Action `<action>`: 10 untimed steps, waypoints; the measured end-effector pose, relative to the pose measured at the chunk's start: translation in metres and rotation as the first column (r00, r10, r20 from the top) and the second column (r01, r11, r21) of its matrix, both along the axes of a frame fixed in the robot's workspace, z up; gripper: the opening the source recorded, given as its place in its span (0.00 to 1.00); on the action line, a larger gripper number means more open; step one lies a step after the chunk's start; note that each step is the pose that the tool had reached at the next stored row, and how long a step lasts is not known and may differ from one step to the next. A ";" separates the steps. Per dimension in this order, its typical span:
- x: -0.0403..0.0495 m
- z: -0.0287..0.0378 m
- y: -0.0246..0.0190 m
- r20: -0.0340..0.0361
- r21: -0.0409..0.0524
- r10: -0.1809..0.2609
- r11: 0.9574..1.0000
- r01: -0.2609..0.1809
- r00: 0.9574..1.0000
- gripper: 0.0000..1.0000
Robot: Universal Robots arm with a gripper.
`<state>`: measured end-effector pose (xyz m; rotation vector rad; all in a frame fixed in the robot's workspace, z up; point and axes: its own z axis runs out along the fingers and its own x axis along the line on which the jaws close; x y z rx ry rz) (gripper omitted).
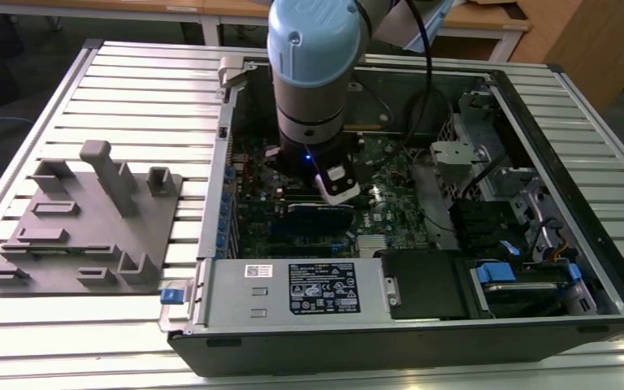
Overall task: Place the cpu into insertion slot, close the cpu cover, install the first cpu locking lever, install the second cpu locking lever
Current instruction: 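Install the second cpu locking lever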
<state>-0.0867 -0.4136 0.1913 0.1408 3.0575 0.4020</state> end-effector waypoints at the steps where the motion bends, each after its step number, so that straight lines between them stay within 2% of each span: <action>1: -0.0004 0.0000 -0.0001 0.000 0.000 0.000 1.000 0.000 1.000 0.10; 10: -0.0060 -0.0002 -0.0001 0.000 0.000 0.000 1.000 0.000 1.000 0.10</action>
